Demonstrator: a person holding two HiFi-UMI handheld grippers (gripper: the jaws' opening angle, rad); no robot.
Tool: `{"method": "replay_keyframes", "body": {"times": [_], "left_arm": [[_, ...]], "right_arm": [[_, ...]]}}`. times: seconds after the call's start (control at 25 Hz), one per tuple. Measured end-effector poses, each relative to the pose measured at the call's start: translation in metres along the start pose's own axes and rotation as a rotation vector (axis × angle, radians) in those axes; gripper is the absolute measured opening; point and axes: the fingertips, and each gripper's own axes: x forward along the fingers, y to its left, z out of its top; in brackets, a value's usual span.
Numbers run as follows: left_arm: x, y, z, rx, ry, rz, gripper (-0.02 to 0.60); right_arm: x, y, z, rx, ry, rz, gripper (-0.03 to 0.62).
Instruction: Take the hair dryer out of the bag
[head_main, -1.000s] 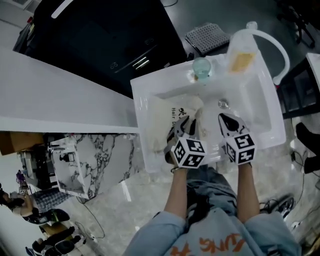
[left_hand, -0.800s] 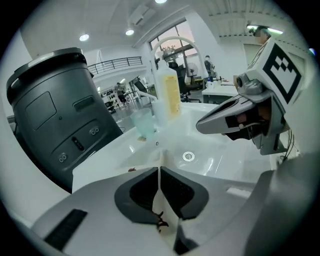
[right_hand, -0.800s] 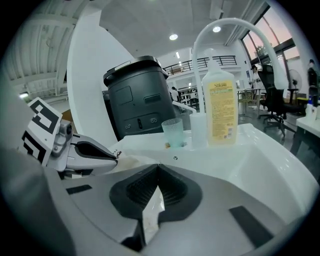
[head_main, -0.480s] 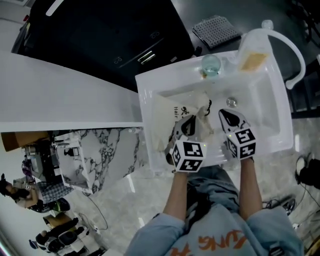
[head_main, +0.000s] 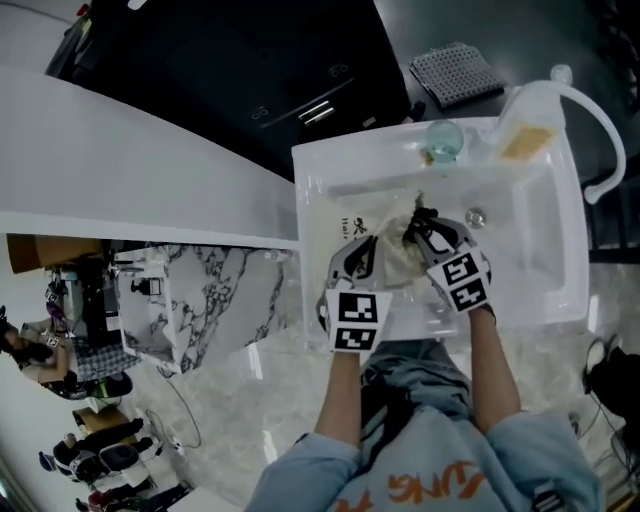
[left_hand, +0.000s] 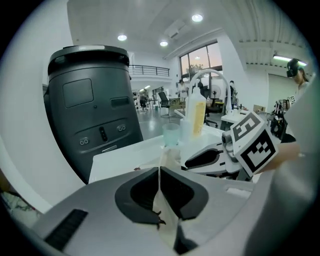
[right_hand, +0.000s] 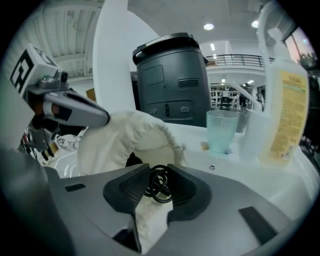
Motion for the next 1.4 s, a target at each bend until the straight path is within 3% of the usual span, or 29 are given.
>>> {"method": "replay_keyframes", "body": {"times": [0.24, 0.44, 0.64, 0.88, 1.08, 1.24, 1.4], "left_arm": [[-0.004, 0.014, -0.001, -0.031, -0.013, -0.002, 0.011], [-0.004, 0.021, -0.01, -0.055, -0.003, -0.037, 0.011], [-0.002, 0.023, -0.022, -0.074, 0.012, -0.078, 0.011], [-0.008, 0.018, -0.038, -0.066, 0.018, -0.176, 0.016], [-0.023, 0.018, -0.068, -0.063, 0.057, -0.213, 0.14], [-0.034, 0.033, -0.097, -0.039, 0.141, -0.178, 0.178], [-0.039, 0.046, -0.123, 0.085, 0.273, -0.119, 0.187]], "right_arm": [[0.027, 0.025, -0.003, -0.321, 0.092, 0.125, 0.233], [0.044, 0.04, -0.014, -0.621, 0.195, 0.228, 0.257], [0.06, 0.05, -0.027, -0.809, 0.297, 0.303, 0.27], [0.076, 0.054, -0.035, -0.869, 0.357, 0.314, 0.266], [0.083, 0.05, -0.038, -0.92, 0.389, 0.294, 0.245], [0.085, 0.05, -0.039, -0.954, 0.399, 0.284, 0.233], [0.084, 0.053, -0.04, -1.006, 0.412, 0.275, 0.188]]}}
